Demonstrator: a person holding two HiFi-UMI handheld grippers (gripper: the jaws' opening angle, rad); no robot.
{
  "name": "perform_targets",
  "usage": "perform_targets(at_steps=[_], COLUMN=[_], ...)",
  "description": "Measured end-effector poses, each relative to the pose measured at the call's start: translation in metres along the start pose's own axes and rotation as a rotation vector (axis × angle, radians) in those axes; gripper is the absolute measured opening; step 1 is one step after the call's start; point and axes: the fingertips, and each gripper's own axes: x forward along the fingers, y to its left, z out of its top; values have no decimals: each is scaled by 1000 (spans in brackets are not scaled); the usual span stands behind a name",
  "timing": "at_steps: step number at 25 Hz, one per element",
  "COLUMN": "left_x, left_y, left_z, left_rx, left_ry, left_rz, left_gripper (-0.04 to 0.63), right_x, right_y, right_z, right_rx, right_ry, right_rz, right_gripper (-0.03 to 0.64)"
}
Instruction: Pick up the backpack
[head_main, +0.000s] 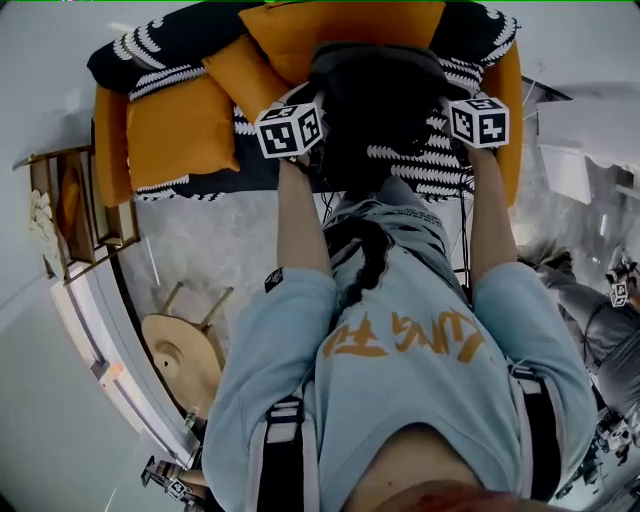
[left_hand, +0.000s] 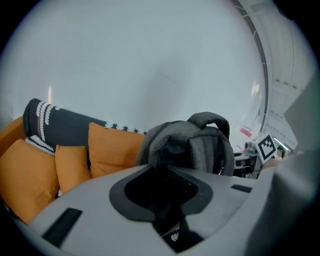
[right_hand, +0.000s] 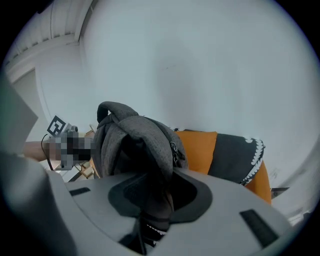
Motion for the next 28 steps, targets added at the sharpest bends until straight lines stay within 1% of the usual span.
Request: perform_targets(at_steps=[4,8,12,19,24,28], left_x=[-24,-50,-80,-129,-151,-161], left_y=[-11,-27,-43,-68,-87,-90], left_z=[25,49,93,165,206,224], left_rx=[74,117,171,233,281,290], left_ry=[-58,-140,-236,-418,-502,-556], left_rz=[-21,-27,-32,-32,-26,-27], left_gripper=[89,87,87,83,81,83], right_x=[-24,-54,-85,-131,-160,-173], right_y=[14,25,38,57,61,68], right_z=[23,47,88,146,186,207], right_rx=[-10,-48,-83,-129,-143,-162], right_ry=[-91,-181,-277,-425,-516,-570], right_rz=[-34,-53,-76,-97,-130,-170], right_gripper=[103,103,103,103,104,104])
